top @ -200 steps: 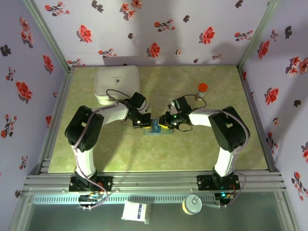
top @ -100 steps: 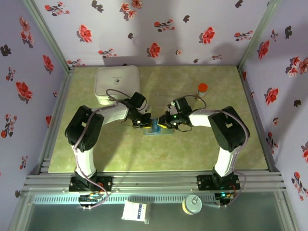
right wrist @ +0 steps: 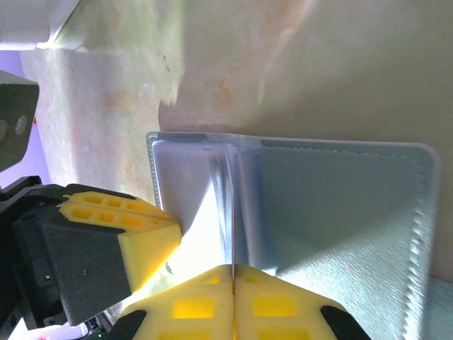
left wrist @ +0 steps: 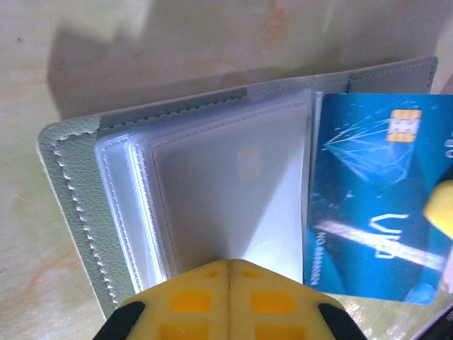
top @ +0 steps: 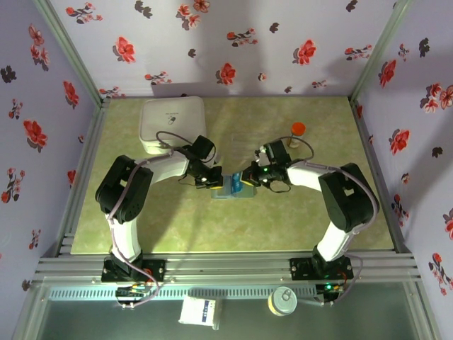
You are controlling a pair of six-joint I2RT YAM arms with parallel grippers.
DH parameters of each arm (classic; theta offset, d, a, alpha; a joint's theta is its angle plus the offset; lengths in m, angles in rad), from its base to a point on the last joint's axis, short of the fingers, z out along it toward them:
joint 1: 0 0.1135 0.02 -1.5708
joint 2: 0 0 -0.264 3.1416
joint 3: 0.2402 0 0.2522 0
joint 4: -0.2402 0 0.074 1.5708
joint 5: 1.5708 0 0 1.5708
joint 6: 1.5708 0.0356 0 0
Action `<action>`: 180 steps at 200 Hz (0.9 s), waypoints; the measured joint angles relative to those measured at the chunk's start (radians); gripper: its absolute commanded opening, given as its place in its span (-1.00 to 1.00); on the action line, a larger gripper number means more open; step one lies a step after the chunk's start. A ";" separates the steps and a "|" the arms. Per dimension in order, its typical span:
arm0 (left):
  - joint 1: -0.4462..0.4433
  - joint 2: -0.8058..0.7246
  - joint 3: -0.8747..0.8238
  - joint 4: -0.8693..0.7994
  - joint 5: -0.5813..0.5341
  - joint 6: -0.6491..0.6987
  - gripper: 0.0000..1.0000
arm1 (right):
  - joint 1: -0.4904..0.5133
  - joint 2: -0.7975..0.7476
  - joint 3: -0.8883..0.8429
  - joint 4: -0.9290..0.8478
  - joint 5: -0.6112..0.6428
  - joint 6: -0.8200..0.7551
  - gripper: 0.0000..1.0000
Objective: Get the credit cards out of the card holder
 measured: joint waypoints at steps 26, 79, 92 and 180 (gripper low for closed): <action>0.000 -0.003 0.000 0.000 -0.002 -0.004 -0.96 | -0.004 -0.048 0.005 -0.095 0.037 -0.053 -0.84; 0.002 -0.062 0.000 -0.001 -0.038 -0.018 -0.93 | -0.004 -0.114 0.119 -0.328 0.150 -0.238 -0.90; 0.004 -0.090 0.000 -0.001 -0.044 -0.021 -0.93 | -0.004 -0.126 0.157 -0.379 0.180 -0.300 -0.93; 0.048 -0.161 0.000 0.000 -0.061 -0.024 -0.92 | -0.006 -0.060 0.415 -0.566 0.356 -0.830 -1.00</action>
